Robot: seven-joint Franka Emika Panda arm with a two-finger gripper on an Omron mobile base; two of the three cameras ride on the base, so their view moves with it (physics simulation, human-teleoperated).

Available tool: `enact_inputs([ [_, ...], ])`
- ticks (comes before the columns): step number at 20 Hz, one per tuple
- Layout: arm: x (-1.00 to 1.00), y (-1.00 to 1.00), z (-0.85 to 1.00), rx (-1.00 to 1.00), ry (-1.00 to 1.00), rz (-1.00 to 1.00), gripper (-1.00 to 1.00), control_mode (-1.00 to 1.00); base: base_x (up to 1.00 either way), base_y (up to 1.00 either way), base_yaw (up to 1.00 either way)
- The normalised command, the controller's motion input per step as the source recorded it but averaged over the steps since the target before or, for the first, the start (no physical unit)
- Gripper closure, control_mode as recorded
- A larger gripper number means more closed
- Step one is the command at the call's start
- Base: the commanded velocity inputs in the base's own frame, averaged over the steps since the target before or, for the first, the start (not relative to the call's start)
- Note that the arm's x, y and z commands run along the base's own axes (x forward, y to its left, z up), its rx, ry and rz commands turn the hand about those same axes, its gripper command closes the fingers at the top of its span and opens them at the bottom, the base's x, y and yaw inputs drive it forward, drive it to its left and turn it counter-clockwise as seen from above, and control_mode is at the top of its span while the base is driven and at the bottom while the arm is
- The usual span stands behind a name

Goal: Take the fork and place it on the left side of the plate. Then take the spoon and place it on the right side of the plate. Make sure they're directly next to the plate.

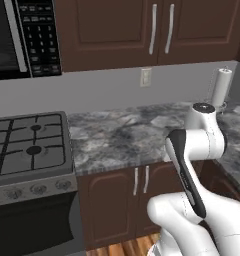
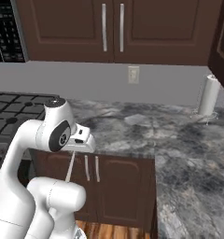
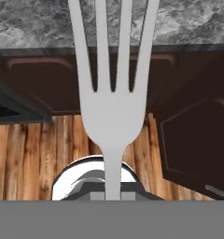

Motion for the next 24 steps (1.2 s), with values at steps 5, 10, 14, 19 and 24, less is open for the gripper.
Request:
enact_inputs([
  [5, 0.00, 0.00, 0.00, 0.00, 0.00, 0.00, 1.00, 1.00, -0.62, 0.77, 0.00],
  [10, 0.00, 0.00, 0.00, 0.00, 0.00, 0.00, 1.00, 1.00, -0.87, 0.29, 0.05],
  [14, 0.00, 0.00, 0.00, 0.00, 0.00, 0.00, 1.00, 1.00, -0.89, 0.01, 0.12],
  [19, 0.00, 0.00, 0.00, 0.00, 0.00, 0.00, 1.00, 1.00, -0.93, 0.00, 0.13],
  [24, 0.00, 0.00, 0.00, 0.00, 0.00, 0.00, 1.00, 1.00, -0.94, 0.00, 0.11],
])
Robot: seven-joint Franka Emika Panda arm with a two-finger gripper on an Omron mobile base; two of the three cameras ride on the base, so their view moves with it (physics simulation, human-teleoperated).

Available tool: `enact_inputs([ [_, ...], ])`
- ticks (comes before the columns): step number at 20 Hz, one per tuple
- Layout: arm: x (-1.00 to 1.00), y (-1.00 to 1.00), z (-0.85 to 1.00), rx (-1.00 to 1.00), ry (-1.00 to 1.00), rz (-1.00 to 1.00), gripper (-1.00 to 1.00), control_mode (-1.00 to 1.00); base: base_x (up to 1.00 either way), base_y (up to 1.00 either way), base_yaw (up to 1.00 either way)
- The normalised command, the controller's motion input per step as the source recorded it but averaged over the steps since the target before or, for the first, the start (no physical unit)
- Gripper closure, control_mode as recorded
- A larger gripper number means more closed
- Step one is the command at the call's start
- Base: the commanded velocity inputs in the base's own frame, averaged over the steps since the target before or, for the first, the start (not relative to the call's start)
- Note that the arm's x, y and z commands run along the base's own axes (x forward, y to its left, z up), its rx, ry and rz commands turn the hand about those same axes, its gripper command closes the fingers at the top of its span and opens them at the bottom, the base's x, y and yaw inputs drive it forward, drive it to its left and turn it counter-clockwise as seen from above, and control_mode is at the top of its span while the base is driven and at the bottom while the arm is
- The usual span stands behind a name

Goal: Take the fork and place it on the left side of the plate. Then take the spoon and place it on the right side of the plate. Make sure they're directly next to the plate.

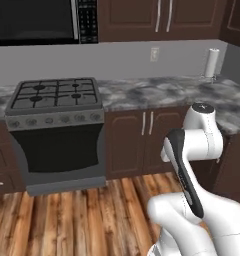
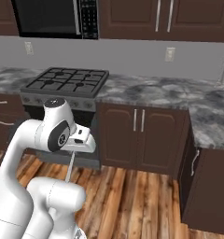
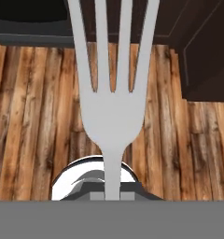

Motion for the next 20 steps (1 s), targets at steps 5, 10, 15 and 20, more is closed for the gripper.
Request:
enact_inputs([
  [5, 0.00, 0.00, 0.00, 0.00, 0.00, 0.00, 1.00, 1.00, -0.89, 0.00, 0.07],
  [10, 0.00, 0.00, 0.00, 0.00, 0.00, 0.00, 1.00, 1.00, -0.89, 0.00, 0.05],
  [15, 0.00, 0.00, 0.00, 0.00, 0.00, 0.00, 1.00, 1.00, -0.96, 0.00, 0.04],
  [20, 0.00, 0.00, 0.00, 0.00, 0.00, 0.00, 1.00, 1.00, -0.94, 0.06, 0.01],
])
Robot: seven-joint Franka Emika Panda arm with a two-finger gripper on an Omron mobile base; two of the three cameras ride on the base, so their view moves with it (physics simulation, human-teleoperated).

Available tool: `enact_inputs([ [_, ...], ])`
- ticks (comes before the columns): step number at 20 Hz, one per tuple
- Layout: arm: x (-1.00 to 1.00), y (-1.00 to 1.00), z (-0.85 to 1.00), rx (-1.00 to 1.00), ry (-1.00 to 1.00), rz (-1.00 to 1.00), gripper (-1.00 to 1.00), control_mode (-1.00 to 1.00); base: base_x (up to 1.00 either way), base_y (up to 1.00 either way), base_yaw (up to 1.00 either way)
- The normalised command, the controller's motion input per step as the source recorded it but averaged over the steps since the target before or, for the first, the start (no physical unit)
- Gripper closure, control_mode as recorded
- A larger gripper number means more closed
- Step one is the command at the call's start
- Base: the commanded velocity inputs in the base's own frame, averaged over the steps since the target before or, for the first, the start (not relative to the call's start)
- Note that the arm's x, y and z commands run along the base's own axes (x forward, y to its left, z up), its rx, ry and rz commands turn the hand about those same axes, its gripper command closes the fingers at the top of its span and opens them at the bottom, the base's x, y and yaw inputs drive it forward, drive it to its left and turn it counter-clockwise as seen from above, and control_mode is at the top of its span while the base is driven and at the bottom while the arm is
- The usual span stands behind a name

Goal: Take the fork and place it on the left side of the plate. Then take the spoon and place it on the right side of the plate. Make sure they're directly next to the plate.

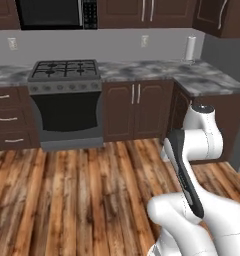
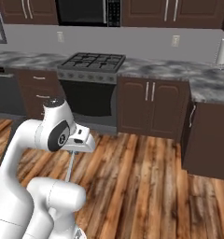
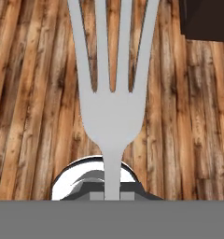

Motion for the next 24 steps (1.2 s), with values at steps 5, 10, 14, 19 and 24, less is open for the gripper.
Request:
enact_inputs([
  [5, 0.00, 0.00, 0.00, 0.00, 0.00, 0.00, 1.00, 1.00, -0.90, 0.11, 0.00],
  [10, 0.00, 0.00, 0.00, 0.00, 0.00, 0.00, 1.00, 1.00, -0.86, 0.15, 0.00],
  [14, 0.00, 0.00, 0.00, 0.00, 0.00, 0.00, 1.00, 1.00, -0.88, 0.21, 0.00],
  [19, 0.00, 0.00, 0.00, 0.00, 0.00, 0.00, 1.00, 1.00, -0.86, 0.25, 0.00],
  [24, 0.00, 0.00, 0.00, 0.00, 0.00, 0.00, 1.00, 1.00, -0.83, 0.28, 0.00],
])
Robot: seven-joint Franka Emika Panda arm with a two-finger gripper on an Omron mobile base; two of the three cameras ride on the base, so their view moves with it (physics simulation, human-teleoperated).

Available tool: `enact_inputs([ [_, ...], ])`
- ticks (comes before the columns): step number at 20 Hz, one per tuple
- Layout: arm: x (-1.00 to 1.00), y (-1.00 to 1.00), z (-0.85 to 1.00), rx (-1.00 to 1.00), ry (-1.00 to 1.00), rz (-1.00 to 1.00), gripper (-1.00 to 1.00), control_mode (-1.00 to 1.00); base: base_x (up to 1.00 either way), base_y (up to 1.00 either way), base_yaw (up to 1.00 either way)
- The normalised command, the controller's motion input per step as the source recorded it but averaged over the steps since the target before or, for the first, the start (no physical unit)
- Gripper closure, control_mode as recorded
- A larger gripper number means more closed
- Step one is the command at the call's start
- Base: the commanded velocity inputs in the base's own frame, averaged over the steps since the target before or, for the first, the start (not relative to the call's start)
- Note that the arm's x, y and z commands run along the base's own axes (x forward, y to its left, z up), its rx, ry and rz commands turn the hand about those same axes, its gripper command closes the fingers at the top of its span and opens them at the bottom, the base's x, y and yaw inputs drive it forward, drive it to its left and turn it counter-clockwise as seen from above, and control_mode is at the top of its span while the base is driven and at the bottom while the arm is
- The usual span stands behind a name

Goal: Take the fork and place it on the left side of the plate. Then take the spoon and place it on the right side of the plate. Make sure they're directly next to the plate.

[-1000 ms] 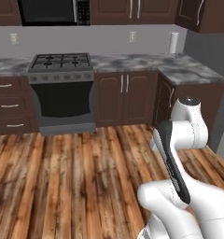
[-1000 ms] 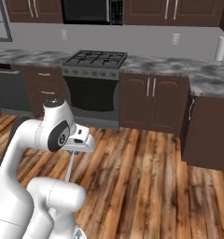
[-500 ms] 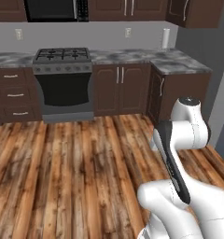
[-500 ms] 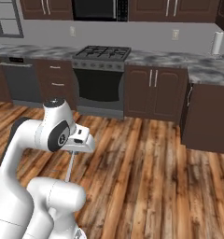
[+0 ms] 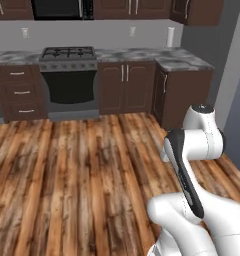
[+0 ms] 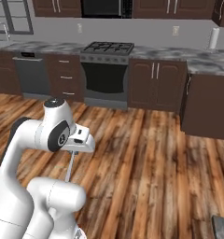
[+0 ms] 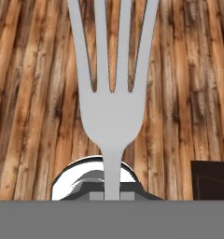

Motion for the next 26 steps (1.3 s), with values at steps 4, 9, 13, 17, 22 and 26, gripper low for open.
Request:
enact_inputs([
  [4, 0.00, 0.00, 0.00, 0.00, 0.00, 0.00, 1.00, 1.00, -0.85, 0.37, 0.00],
  [9, 0.00, 0.00, 0.00, 0.00, 0.00, 0.00, 1.00, 1.00, -0.89, 0.40, 0.00],
  [13, 0.00, 0.00, 0.00, 0.00, 0.00, 0.00, 1.00, 1.00, -0.93, 0.38, 0.00],
  [17, 0.00, 0.00, 0.00, 0.00, 0.00, 0.00, 1.00, 1.00, -0.99, 0.41, 0.00],
  [22, 0.00, 0.00, 0.00, 0.00, 0.00, 0.00, 1.00, 1.00, -0.98, 0.50, 0.00],
  [26, 0.00, 0.00, 0.00, 0.00, 0.00, 0.00, 1.00, 1.00, -0.94, 0.56, 0.00],
])
